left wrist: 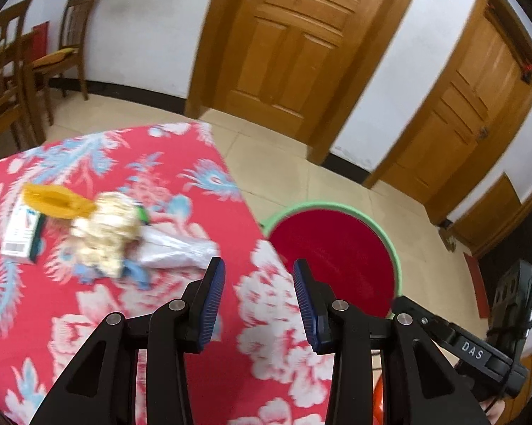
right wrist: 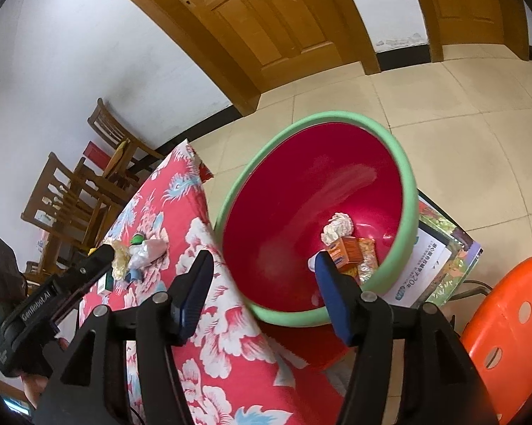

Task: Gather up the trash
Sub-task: 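Move the left gripper to the yellow foam net and grasp it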

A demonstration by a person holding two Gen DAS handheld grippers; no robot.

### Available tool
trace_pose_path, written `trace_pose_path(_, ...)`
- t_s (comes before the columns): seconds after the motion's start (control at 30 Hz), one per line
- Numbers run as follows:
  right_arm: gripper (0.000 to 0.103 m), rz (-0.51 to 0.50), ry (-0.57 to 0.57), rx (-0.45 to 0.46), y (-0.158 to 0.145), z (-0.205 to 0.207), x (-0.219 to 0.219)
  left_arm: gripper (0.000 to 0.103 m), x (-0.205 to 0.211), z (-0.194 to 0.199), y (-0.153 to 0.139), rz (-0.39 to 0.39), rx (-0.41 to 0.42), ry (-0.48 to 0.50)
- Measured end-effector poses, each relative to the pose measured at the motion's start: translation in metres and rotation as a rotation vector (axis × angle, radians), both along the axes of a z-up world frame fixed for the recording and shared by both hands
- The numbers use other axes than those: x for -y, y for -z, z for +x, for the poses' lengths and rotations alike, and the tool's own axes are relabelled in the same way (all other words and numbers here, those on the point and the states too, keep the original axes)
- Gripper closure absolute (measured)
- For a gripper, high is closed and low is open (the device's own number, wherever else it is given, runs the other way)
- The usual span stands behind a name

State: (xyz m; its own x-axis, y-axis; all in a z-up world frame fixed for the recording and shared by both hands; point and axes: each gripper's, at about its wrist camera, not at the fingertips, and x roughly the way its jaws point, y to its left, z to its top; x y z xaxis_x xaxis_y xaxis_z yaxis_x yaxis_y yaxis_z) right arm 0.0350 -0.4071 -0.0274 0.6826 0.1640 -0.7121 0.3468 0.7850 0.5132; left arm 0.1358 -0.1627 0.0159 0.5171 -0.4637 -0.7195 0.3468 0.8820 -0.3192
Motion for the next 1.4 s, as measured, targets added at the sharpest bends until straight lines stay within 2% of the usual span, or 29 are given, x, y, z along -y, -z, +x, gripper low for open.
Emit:
trace_pose_path(0.33, 0.038, -0.019, -0.05, 0.004, -0.004, 0.014, -0.019, 0.062, -0.069, 0.03, -0.008, -0.001, 0.006, -0.188)
trace_pose_path(0.43, 0.038, -0.023, -0.062, 0.0, -0.004, 0.02, -0.024, 0.062, -0.085, 0.042, -0.005, -0.001, -0.002, -0.239)
trace_pose_path(0.6, 0.038, -0.031, -0.083, -0.007, -0.003, 0.029, -0.031, 0.054, -0.108, 0.063, 0.002, 0.016, -0.011, -0.332)
trace_pose_path(0.7, 0.038, -0.034, -0.095, -0.014, 0.0, 0.033, -0.035, 0.054, -0.117, 0.076, 0.012, 0.035, -0.052, -0.38)
trace_pose_path(1.07, 0.038, -0.04, -0.119, -0.038, 0.008, 0.043, -0.043, 0.054, -0.124, 0.096, 0.041, -0.004, -0.123, -0.403)
trace_pose_path(1.13, 0.038, -0.041, -0.121, -0.041, 0.009, 0.044, -0.043, 0.061, -0.123, 0.096, 0.042, 0.001, -0.119, -0.397)
trace_pose_path(1.17, 0.038, -0.04, -0.122, -0.043, 0.009, 0.045, -0.044, 0.072, -0.123, 0.096, 0.043, 0.0, -0.119, -0.392)
trace_pose_path(1.2, 0.038, -0.04, -0.124, -0.045, 0.01, 0.045, -0.045, 0.079, -0.123, 0.096, 0.044, -0.004, -0.121, -0.387)
trace_pose_path(1.27, 0.038, -0.039, -0.128, -0.049, 0.011, 0.048, -0.046, 0.086, -0.124, 0.095, 0.045, -0.013, -0.126, -0.381)
trace_pose_path(1.4, 0.038, -0.047, -0.141, -0.049, 0.01, 0.051, -0.052, 0.091, -0.126, 0.087, 0.044, -0.023, -0.11, -0.365)
